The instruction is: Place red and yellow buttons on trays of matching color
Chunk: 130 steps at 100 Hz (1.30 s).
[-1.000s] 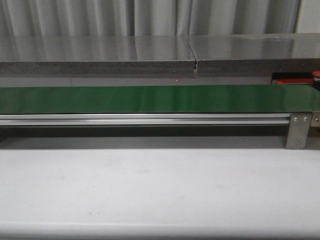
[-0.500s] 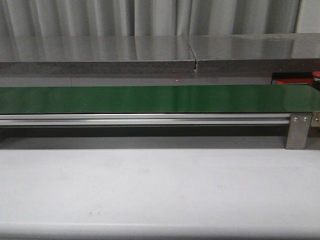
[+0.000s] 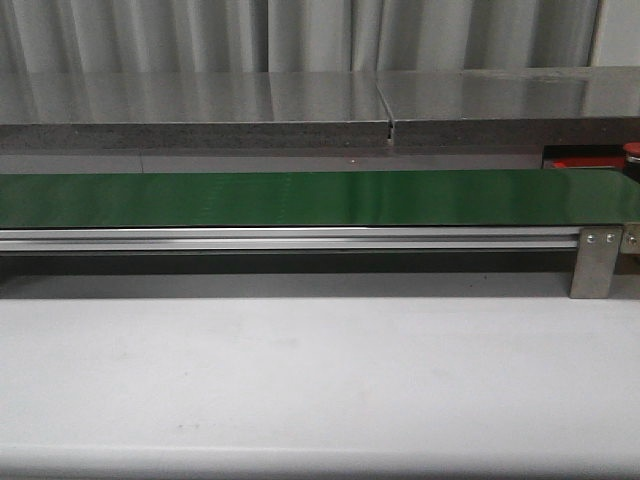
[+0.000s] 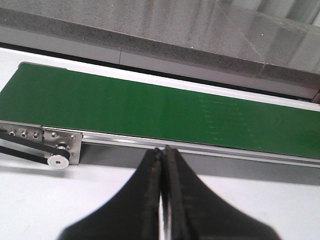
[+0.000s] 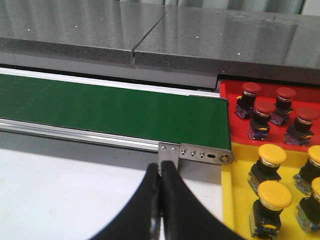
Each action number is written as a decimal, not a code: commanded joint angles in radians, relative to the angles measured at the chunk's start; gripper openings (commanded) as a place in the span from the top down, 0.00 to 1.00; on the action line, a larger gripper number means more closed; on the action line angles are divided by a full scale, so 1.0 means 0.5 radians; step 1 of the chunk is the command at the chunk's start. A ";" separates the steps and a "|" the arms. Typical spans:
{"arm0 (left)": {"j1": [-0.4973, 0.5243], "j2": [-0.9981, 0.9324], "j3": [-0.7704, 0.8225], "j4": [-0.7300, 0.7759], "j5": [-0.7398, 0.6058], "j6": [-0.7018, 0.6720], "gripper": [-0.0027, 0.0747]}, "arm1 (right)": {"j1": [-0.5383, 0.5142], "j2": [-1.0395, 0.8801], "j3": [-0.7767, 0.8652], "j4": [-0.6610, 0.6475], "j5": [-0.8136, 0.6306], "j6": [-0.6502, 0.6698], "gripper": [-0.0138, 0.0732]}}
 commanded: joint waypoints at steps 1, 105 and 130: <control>-0.017 0.006 -0.053 -0.043 -0.136 0.000 0.99 | 0.006 -0.096 0.084 -0.030 -0.253 0.024 0.92; -0.017 0.006 -0.053 -0.043 -0.136 0.000 0.99 | 0.003 -0.265 0.532 0.000 -0.690 0.096 0.92; -0.017 0.006 -0.053 -0.043 -0.136 0.000 0.99 | 0.003 -0.265 0.532 0.000 -0.690 0.096 0.92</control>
